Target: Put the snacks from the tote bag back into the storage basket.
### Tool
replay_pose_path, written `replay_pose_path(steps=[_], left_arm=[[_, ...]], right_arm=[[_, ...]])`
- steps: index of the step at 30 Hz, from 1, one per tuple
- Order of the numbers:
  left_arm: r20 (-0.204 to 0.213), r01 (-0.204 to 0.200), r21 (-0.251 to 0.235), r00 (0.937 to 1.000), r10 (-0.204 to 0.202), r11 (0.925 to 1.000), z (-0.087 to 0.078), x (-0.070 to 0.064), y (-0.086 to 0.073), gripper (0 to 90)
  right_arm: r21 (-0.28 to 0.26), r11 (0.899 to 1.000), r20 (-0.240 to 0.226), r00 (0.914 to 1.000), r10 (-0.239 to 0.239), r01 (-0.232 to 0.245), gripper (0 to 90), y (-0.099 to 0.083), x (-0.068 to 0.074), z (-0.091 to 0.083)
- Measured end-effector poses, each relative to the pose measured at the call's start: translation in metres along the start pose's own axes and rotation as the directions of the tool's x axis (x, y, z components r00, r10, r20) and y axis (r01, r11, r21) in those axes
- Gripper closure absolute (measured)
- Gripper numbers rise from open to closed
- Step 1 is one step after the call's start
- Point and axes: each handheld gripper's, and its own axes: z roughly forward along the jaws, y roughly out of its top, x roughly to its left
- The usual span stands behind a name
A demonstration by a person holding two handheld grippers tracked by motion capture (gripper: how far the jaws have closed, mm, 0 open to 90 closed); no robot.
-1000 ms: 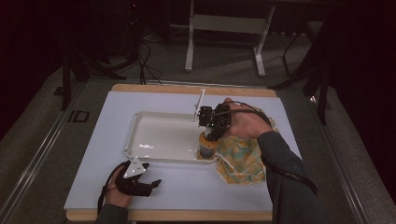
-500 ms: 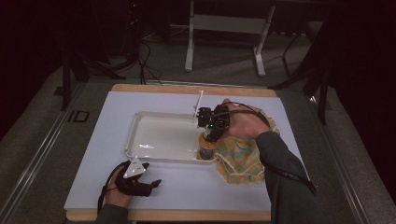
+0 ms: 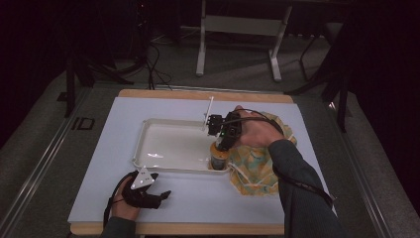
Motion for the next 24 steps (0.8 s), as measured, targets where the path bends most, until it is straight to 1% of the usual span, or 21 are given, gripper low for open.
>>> replay_pose_path(steps=[3,7,15,18,24], left_arm=[[0.0,0.0,-0.001,1.0,0.0,1.0,-0.0001,-0.0001,0.0,22.6],[0.0,0.0,0.0,1.0,0.0,1.0,-0.0001,-0.0001,0.0,22.6],[0.002,0.0,-0.001,1.0,0.0,1.0,-0.0002,0.0,0.0,22.6],[0.001,-0.001,0.001,1.0,0.001,1.0,-0.0001,-0.0001,0.0,22.6],[0.0,0.0,-0.001,1.0,0.0,1.0,0.0001,-0.0003,0.0,22.6]], right_arm=[[0.0,1.0,0.005,1.0,-0.003,0.003,58.4,0.0021,0.0008,0.0005],[0.027,1.0,0.015,0.9998,-0.016,0.015,58.7,0.0051,0.0032,0.0002],[0.061,0.998,0.005,0.9998,-0.021,0.021,58.9,0.0062,0.0014,-0.0006],[0.056,0.998,0.003,1.0,-0.009,0.009,58.8,0.005,0.0006,-0.0004],[0.042,0.999,0.007,1.0,0.001,-0.001,56.8,0.0043,0.0007,0.0008]])
